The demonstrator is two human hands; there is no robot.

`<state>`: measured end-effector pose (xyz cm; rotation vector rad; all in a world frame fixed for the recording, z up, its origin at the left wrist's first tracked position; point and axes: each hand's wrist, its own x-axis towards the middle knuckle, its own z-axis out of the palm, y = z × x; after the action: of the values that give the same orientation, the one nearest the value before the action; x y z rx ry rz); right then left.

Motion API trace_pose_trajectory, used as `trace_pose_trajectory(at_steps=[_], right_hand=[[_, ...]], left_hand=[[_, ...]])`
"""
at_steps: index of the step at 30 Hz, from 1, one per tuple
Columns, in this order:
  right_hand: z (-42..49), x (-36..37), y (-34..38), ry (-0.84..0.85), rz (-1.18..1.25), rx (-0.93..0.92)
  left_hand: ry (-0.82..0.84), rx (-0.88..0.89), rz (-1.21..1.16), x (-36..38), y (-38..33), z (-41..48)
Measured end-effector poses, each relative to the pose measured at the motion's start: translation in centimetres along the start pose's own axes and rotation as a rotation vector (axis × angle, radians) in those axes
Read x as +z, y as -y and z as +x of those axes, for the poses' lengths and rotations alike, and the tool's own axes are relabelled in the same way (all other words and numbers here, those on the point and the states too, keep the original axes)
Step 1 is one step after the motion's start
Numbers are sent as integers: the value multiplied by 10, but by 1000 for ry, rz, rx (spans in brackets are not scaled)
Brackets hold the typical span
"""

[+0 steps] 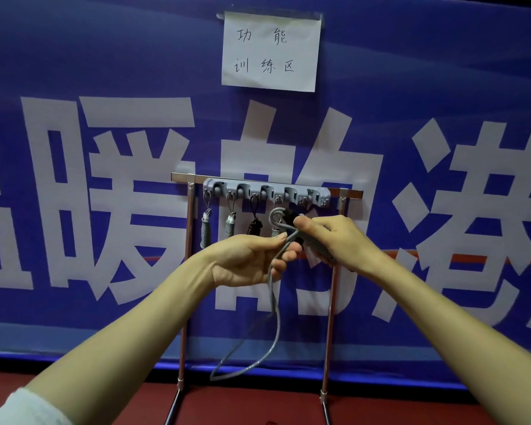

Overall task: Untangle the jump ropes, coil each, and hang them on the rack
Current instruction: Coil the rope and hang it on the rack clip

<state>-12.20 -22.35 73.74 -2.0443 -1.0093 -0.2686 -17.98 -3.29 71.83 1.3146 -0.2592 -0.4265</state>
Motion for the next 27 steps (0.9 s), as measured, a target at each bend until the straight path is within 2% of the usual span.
trace_pose_trajectory(at_steps=[3,6,9,13,15,18,22,24,27], right_hand=[[-1,-2,-2,-5,-30,27],[-3,0,-3,0,8,98],[-5,1,6,25,124,170],[-7,3,17,146,362,218],[-10,2,19,272,465,260],[-12,-4,19,506,588,350],[-13,-17,15,747,609,446],[-12,-22,16,821,503,494],[-8,-23,22,837,197,521]], left_hand=[[-92,54,83,1,-1,1],[-208,201,330,-1,-2,-1],[-309,362,477,-1,-2,-2],[-438,541,534,0,-3,0],[-399,594,553,-5,-9,-2],[-224,620,625,-13,-17,-8],[-31,589,787,-9,-30,-10],[-7,538,1070,-6,-42,-8],[58,460,1619,4,-61,2]])
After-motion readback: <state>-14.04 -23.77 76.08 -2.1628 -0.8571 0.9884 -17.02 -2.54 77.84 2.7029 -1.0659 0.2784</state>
